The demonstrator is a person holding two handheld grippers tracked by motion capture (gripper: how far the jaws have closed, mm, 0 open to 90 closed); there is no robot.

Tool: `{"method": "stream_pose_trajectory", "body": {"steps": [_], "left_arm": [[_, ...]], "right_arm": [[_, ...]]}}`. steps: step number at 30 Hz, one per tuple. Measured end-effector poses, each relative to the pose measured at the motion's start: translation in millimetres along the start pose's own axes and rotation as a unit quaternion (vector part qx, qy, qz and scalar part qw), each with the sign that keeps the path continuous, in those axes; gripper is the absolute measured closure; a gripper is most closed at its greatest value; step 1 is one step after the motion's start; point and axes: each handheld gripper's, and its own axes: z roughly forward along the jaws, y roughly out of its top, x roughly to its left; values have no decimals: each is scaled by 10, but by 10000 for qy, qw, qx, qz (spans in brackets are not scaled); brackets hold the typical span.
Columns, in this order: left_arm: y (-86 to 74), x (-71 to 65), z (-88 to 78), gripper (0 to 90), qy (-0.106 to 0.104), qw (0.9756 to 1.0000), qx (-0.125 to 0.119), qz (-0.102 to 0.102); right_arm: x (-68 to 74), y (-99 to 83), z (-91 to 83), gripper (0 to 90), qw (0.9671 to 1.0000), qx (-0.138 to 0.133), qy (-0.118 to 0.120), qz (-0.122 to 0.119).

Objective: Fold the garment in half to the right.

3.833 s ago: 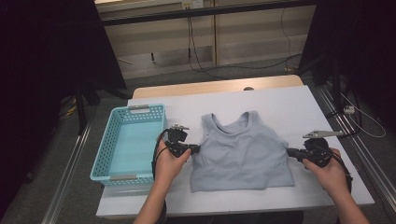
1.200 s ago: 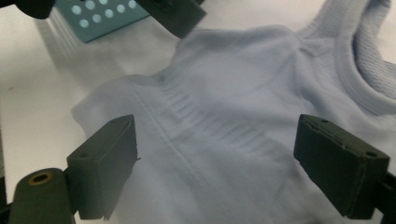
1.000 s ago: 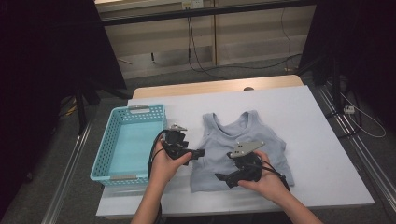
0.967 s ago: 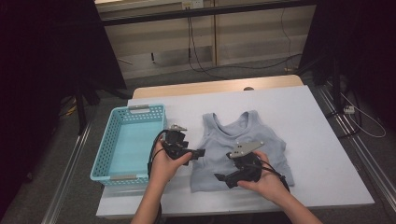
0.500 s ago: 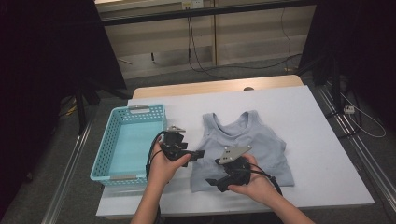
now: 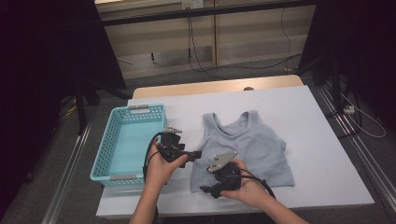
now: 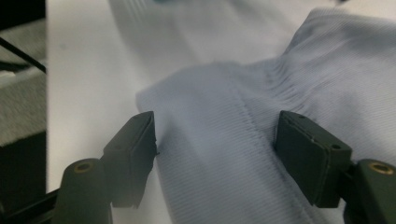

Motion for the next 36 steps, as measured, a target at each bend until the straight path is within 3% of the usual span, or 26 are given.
{"method": "stream_pose_trajectory", "body": {"steps": [7,12,20,24,29,33,36], "left_arm": [[-18,3,27,193,3,10000,35,-7],[-23,-8,40,198,3,10000,41,7],[-20,-7,22,207,3,10000,2,9],[-16,1,13,208,2,10000,10,16],[-10,5,1,213,32,10000,-35,3],[-1,14,-17,216,47,10000,-69,26],[8,21,-23,216,59,9999,-134,-12]], "right_arm": [[57,-26,44,258,9997,-31,-208,-149],[57,-36,46,280,9997,-73,-247,-48],[29,-42,18,470,9991,-114,-407,33],[-16,-50,-1,702,9983,-186,-535,131],[-35,-46,-3,767,9978,-236,-580,210],[-65,-45,-56,779,9976,-374,-374,443],[-66,-16,-130,782,9973,-509,-222,479]]}}
